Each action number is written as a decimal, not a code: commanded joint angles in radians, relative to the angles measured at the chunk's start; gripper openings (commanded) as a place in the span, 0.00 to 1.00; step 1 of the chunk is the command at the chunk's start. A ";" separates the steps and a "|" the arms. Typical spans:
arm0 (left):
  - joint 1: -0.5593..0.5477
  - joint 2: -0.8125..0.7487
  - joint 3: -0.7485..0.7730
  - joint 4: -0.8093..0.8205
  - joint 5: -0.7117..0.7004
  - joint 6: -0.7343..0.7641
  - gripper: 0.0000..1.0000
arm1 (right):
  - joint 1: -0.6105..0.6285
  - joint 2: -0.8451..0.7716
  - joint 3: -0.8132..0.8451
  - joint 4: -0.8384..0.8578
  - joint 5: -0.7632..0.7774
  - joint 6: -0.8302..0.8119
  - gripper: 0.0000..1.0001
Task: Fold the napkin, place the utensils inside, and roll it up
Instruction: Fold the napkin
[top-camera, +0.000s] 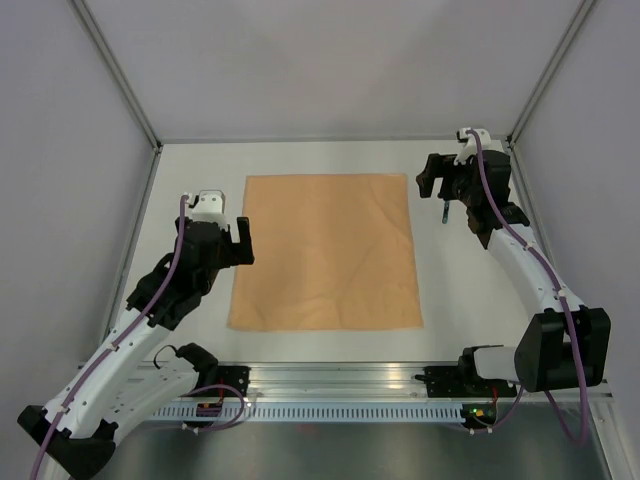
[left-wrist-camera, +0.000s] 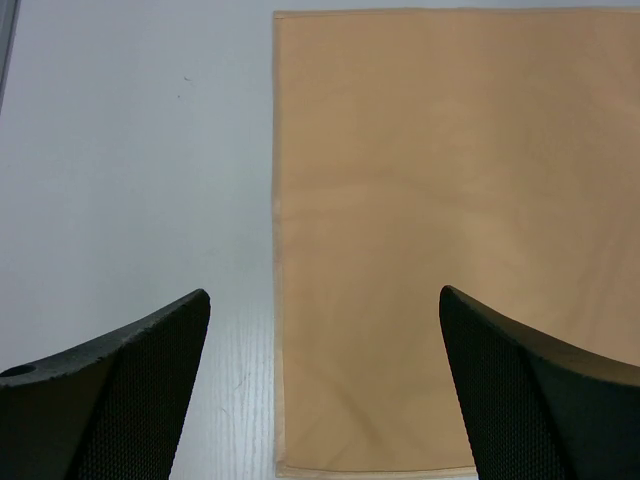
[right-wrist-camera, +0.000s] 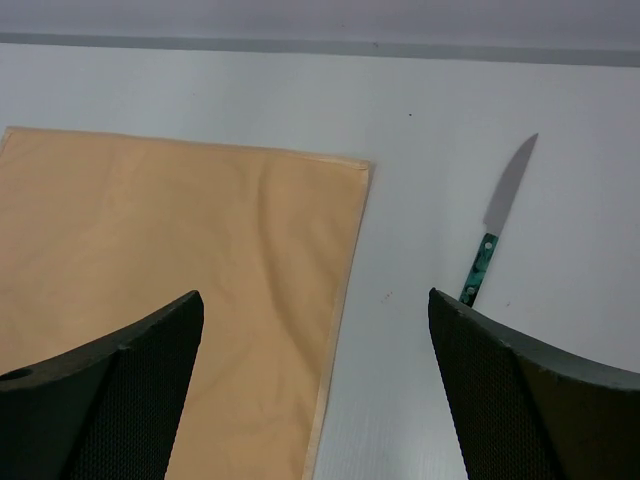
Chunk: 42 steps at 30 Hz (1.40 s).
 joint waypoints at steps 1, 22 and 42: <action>-0.003 -0.008 0.003 -0.009 -0.021 0.051 1.00 | 0.000 -0.020 0.031 0.040 0.041 0.024 0.98; -0.003 0.184 0.501 -0.057 -0.087 0.045 1.00 | 0.445 0.191 0.239 -0.026 -0.025 -0.075 0.88; -0.004 0.308 0.750 -0.101 -0.052 -0.028 1.00 | 1.112 0.604 0.403 0.048 0.063 -0.117 0.53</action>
